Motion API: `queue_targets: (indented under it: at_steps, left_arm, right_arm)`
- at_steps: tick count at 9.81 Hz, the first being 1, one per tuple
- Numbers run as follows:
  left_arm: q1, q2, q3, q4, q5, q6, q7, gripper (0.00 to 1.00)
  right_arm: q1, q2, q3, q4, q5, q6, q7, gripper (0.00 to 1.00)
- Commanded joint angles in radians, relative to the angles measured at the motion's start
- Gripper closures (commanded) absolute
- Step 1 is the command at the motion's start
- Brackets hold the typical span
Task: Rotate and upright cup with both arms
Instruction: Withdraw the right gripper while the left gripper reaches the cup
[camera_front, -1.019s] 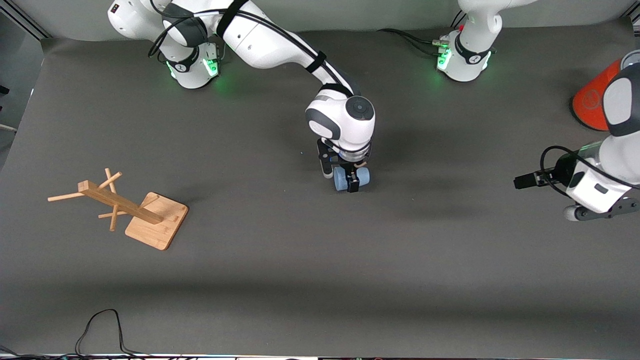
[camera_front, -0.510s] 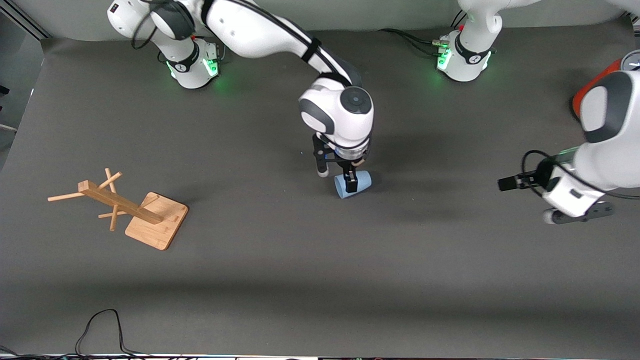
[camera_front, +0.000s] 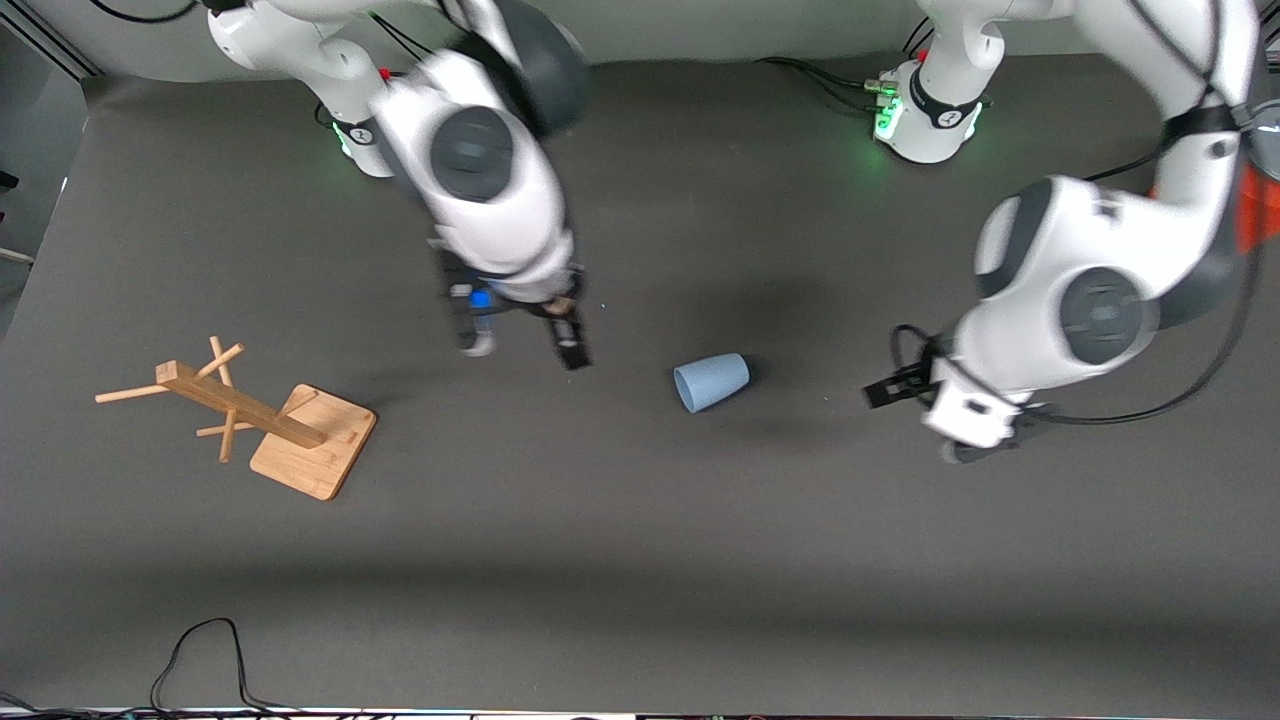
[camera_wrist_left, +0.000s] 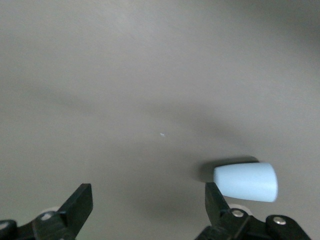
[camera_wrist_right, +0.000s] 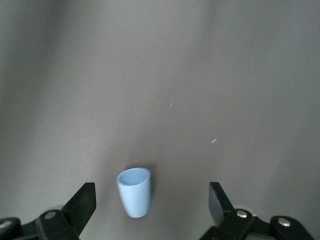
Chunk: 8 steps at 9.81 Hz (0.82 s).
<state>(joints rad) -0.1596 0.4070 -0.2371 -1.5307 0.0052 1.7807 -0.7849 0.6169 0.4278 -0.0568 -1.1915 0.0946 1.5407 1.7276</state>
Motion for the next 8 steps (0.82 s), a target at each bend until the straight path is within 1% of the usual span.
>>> queue_targets:
  at_steps: [1, 3, 4, 5, 6, 7, 8]
  left_arm:
    - [-0.151, 0.154, 0.016, 0.168, 0.097, -0.023, -0.226, 0.0]
    - [-0.291, 0.281, 0.021, 0.265, 0.185, -0.03, -0.396, 0.0]
    - [-0.338, 0.321, 0.021, 0.276, 0.215, -0.03, -0.443, 0.0]
    - [-0.366, 0.349, 0.027, 0.279, 0.229, -0.024, -0.497, 0.0]
    - [-0.36, 0.383, 0.038, 0.32, 0.226, -0.023, -0.599, 0.0]
    - [-0.36, 0.416, 0.062, 0.377, 0.219, -0.029, -0.658, 0.0]
    - [-0.36, 0.435, 0.068, 0.404, 0.216, -0.02, -0.686, 0.0]
  right_arm:
    - [-0.127, -0.125, -0.007, -0.043, 0.013, -0.126, -0.361, 0.0]
    - [-0.222, -0.21, -0.06, -0.074, 0.011, -0.172, -0.697, 0.0]
    - [-0.291, -0.246, -0.061, -0.101, 0.008, -0.174, -0.874, 0.0]
    - [-0.355, -0.273, -0.063, -0.129, 0.002, -0.174, -1.051, 0.0]
    - [-0.408, -0.283, -0.061, -0.141, -0.031, -0.172, -1.195, 0.0]
    - [-0.451, -0.285, -0.061, -0.151, -0.05, -0.16, -1.318, 0.0]
    - [-0.485, -0.285, -0.063, -0.163, -0.052, -0.128, -1.409, 0.0]
